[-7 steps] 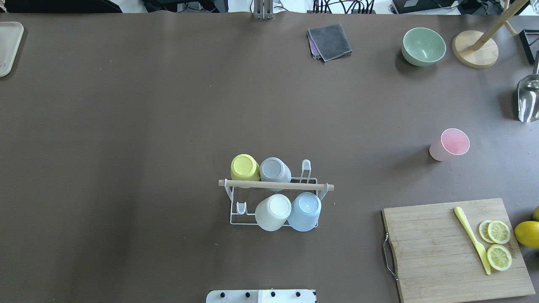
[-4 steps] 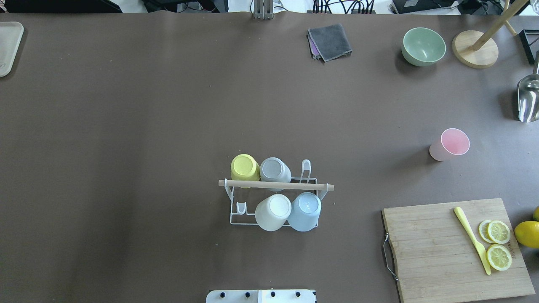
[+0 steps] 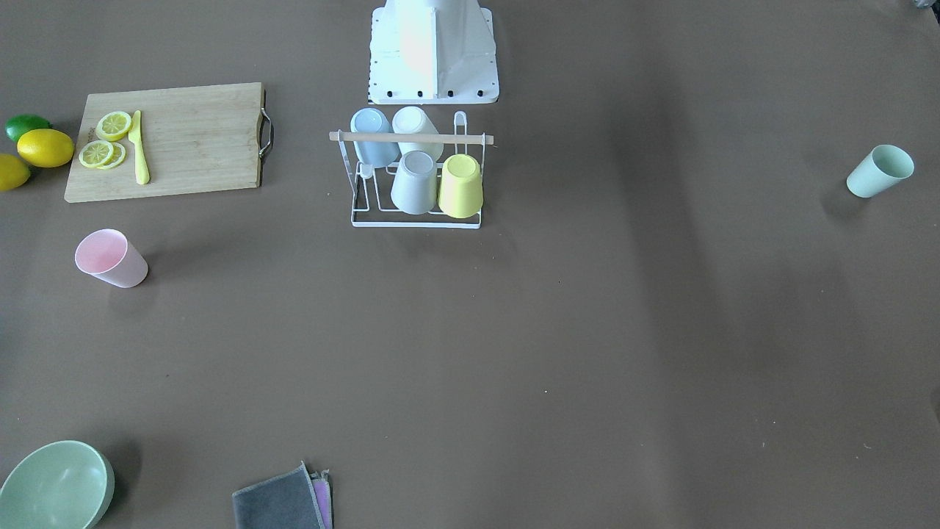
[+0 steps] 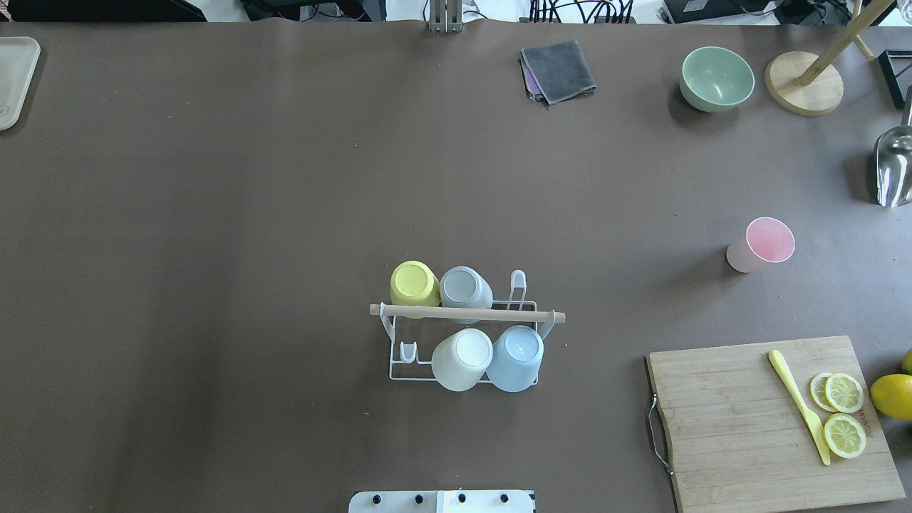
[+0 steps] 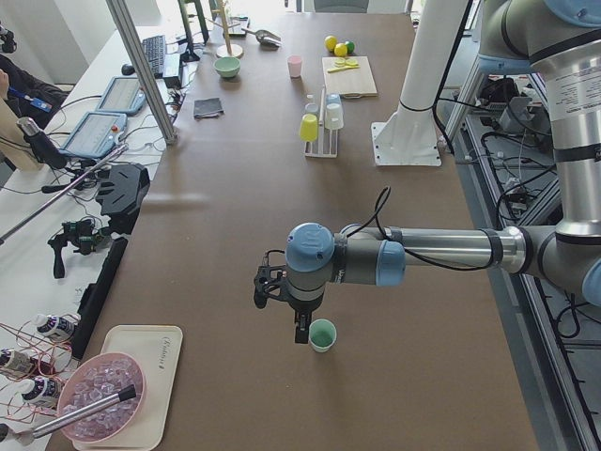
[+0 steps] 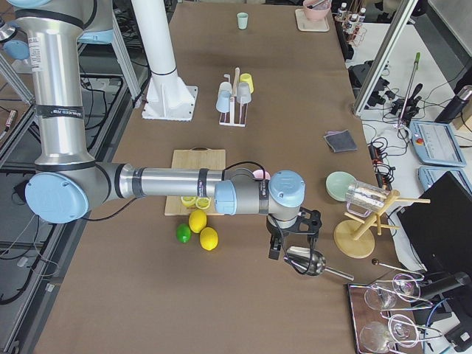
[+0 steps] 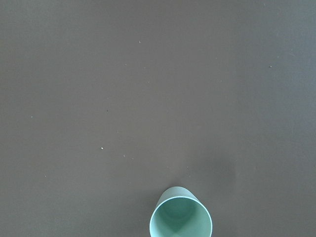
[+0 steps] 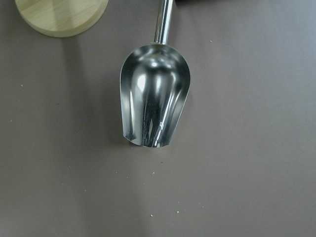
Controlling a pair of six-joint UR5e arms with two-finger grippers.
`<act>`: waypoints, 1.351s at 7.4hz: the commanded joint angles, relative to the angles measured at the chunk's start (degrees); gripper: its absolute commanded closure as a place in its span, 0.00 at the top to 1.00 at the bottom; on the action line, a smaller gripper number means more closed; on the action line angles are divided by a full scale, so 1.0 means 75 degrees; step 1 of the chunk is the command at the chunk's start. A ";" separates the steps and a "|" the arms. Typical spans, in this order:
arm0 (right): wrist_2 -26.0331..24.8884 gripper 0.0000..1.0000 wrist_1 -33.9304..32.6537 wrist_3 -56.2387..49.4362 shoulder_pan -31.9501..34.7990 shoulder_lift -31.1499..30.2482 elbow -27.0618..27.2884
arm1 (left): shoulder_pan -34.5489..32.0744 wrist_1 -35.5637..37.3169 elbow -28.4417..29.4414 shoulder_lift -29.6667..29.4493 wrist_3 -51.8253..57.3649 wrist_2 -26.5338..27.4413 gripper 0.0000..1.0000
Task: Place cup on cup holder
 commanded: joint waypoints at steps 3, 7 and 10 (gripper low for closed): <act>-0.0044 1.00 0.0004 0.0011 0.0000 -0.0105 -0.0001 | 0.0280 -0.0124 0.0046 -0.0001 0.0001 -0.0008 0.99; -0.0127 1.00 0.0027 0.0011 0.0000 -0.0117 0.0011 | 0.0738 -0.0251 -0.0048 -0.0247 0.0071 0.0027 0.99; -0.0417 1.00 0.0202 -0.0036 -0.0046 -0.0024 0.0093 | 0.1425 -0.0604 -0.0188 -0.0445 0.0435 0.0108 0.99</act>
